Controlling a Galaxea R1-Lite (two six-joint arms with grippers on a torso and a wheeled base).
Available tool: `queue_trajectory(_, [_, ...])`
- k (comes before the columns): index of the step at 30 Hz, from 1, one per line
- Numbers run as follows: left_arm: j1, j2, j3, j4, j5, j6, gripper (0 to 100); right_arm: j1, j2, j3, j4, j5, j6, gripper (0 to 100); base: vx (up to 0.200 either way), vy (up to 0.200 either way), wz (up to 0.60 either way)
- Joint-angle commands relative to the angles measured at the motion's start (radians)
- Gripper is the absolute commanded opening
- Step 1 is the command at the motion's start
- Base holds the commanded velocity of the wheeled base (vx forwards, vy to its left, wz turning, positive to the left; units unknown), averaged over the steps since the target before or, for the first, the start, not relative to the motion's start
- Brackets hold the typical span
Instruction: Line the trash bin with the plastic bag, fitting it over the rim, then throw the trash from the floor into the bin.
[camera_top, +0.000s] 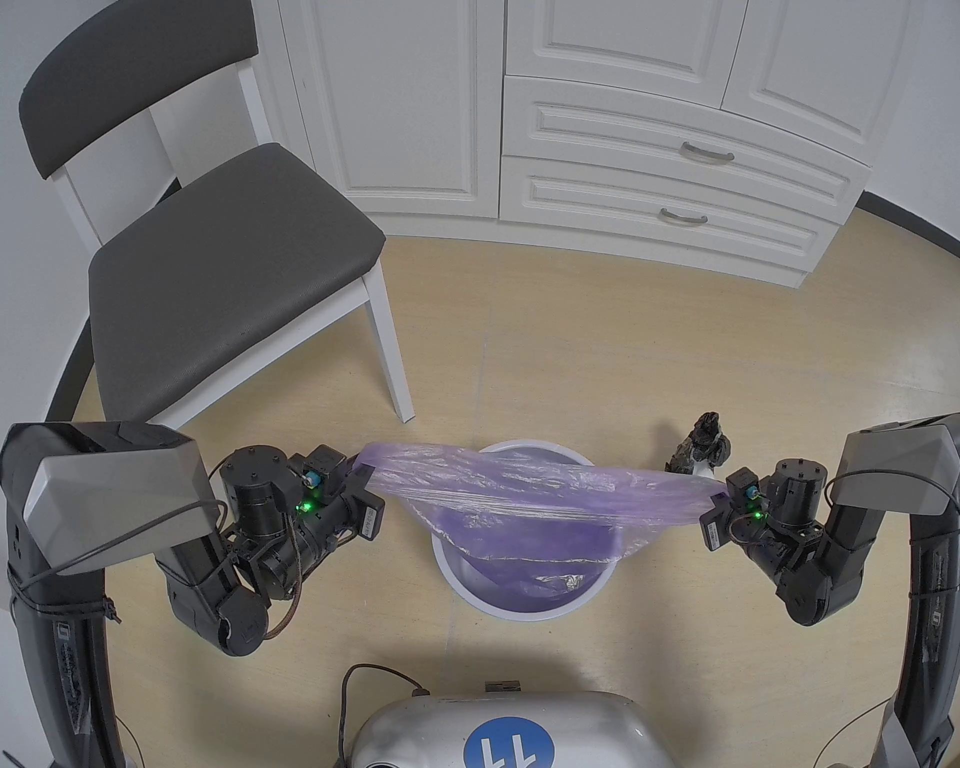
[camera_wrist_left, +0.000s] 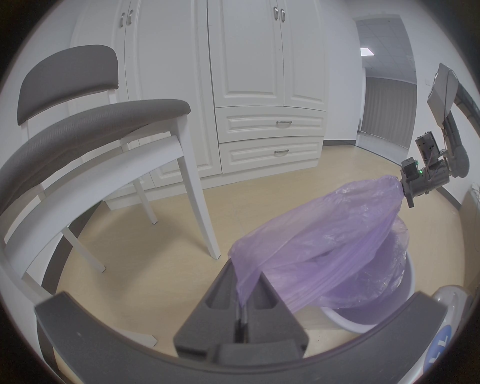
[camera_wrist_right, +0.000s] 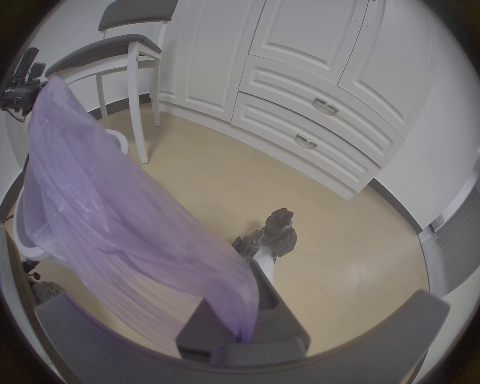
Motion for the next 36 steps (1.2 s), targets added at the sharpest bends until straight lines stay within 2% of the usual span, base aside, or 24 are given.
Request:
queue_trajectory(1, [0.006, 0.004, 0.000, 0.017, 0.000, 0.000, 0, -0.007, -0.006, 0.008, 0.015, 0.023, 0.001, 0, 0.000, 0.000, 0.00])
queue_trajectory(9, [0.028, 0.005, -0.003, 0.046, -0.032, 0.000, 0, -0.009, -0.049, 0.026, 0.113, 0.114, 0.024, 0, 0.000, 0.000, 0.00])
queue_trajectory(14, [0.026, 0.007, -0.005, 0.065, -0.052, -0.017, 0, 0.037, -0.206, -0.006, 0.389, 0.200, 0.268, 0, 0.000, 0.000, 0.00])
queue_trajectory(15, [0.026, 0.007, -0.006, 0.069, -0.057, -0.021, 0, 0.041, -0.224, -0.012, 0.423, 0.207, 0.287, 0, 0.000, 0.000, 0.00])
queue_trajectory(17, [0.016, 0.005, -0.014, 0.117, -0.092, -0.092, 0, 0.045, -0.318, -0.059, 0.604, 0.247, 0.376, 0, 0.000, 0.000, 0.00])
queue_trajectory(20, [-0.017, 0.002, -0.039, 0.160, -0.104, -0.193, 0, 0.044, -0.359, -0.116, 0.730, 0.256, 0.437, 0, 0.000, 0.000, 0.00])
queue_trajectory(23, [-0.040, 0.000, -0.053, 0.190, -0.101, -0.241, 0, 0.037, -0.347, -0.159, 0.784, 0.250, 0.469, 0, 0.000, 0.000, 0.00])
queue_trajectory(26, [-0.047, -0.003, -0.048, 0.210, -0.096, -0.241, 0, 0.030, -0.330, -0.171, 0.791, 0.247, 0.472, 0, 0.000, 0.000, 0.00])
queue_trajectory(27, [-0.052, -0.013, -0.040, 0.224, -0.092, -0.241, 0, 0.005, -0.318, -0.168, 0.794, 0.244, 0.459, 0, 0.000, 0.000, 0.00])
queue_trajectory(30, [-0.052, -0.061, -0.020, 0.290, -0.090, -0.237, 0, -0.042, -0.313, -0.152, 0.830, 0.246, 0.354, 0, 0.000, 0.000, 0.00])
queue_trajectory(31, [-0.052, -0.061, -0.020, 0.290, -0.090, -0.237, 0, -0.042, -0.313, -0.152, 0.830, 0.246, 0.354, 0, 0.000, 0.000, 0.00])
queue_trajectory(33, [-0.049, -0.141, -0.016, 0.447, -0.092, -0.234, 0, -0.079, -0.330, -0.139, 0.931, 0.250, 0.224, 0, 0.000, 0.000, 0.00])
queue_trajectory(36, [-0.044, -0.211, -0.020, 0.615, -0.098, -0.230, 0, -0.094, -0.350, -0.125, 0.994, 0.250, 0.135, 0, 0.000, 0.000, 0.00])
